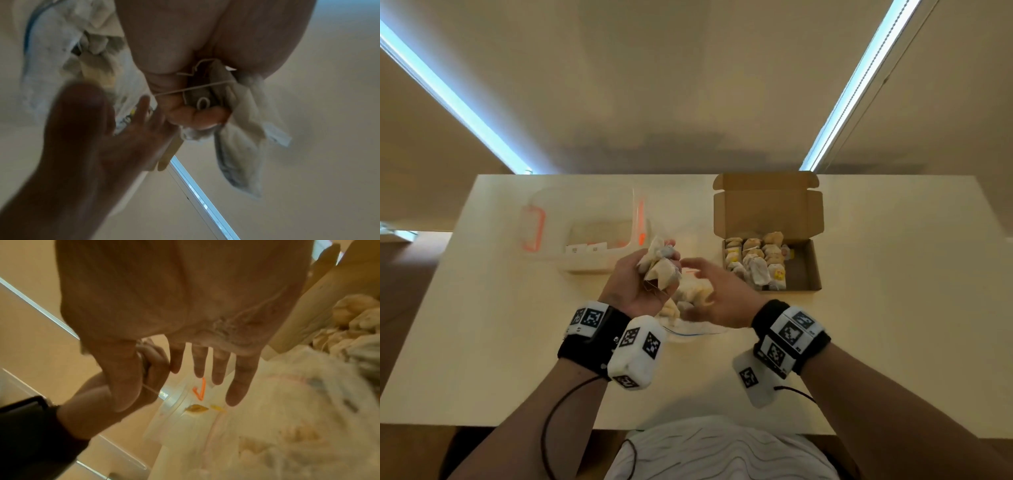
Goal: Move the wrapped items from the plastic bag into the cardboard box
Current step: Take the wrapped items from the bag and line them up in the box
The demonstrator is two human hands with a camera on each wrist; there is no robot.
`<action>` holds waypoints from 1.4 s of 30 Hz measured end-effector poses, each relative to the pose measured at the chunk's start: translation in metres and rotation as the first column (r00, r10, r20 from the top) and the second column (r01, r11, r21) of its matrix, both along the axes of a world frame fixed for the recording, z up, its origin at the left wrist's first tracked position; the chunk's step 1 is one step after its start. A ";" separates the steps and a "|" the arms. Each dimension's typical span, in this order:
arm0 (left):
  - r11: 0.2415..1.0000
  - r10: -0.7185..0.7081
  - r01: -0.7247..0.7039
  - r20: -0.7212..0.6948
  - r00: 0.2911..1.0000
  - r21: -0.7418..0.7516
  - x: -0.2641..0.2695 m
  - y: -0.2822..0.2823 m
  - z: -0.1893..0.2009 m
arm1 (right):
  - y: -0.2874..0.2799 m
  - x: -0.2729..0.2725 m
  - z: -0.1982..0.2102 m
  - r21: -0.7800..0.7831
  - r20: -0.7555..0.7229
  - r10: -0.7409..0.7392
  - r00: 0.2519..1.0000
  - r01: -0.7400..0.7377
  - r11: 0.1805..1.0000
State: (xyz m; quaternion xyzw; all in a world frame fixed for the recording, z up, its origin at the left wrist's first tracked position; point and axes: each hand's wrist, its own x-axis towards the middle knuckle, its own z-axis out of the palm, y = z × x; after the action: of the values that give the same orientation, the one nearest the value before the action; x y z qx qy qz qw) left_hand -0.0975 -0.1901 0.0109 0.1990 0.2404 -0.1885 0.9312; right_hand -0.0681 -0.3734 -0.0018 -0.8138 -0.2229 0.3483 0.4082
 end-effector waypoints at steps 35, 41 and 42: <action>0.940 0.341 -0.329 -0.213 0.916 0.091 0.024 -0.041 0.018 | 0.011 -0.010 0.049 0.229 0.194 -0.446 0.874 0.401 0.887; 0.903 0.420 -0.384 -0.206 0.884 0.192 0.023 -0.034 0.022 | -0.013 0.001 0.066 0.252 -0.776 -0.352 0.523 0.769 0.587; 0.902 0.416 -0.374 -0.202 0.887 0.216 0.025 -0.033 0.021 | -0.014 0.002 0.068 0.229 -0.797 -0.348 0.494 0.780 0.582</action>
State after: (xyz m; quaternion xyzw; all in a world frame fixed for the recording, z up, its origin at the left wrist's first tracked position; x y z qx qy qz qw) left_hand -0.0730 -0.2228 0.0318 0.2000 0.4035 0.0040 0.8928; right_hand -0.0660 -0.3877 0.0658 -0.4901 0.1471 0.3706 0.7752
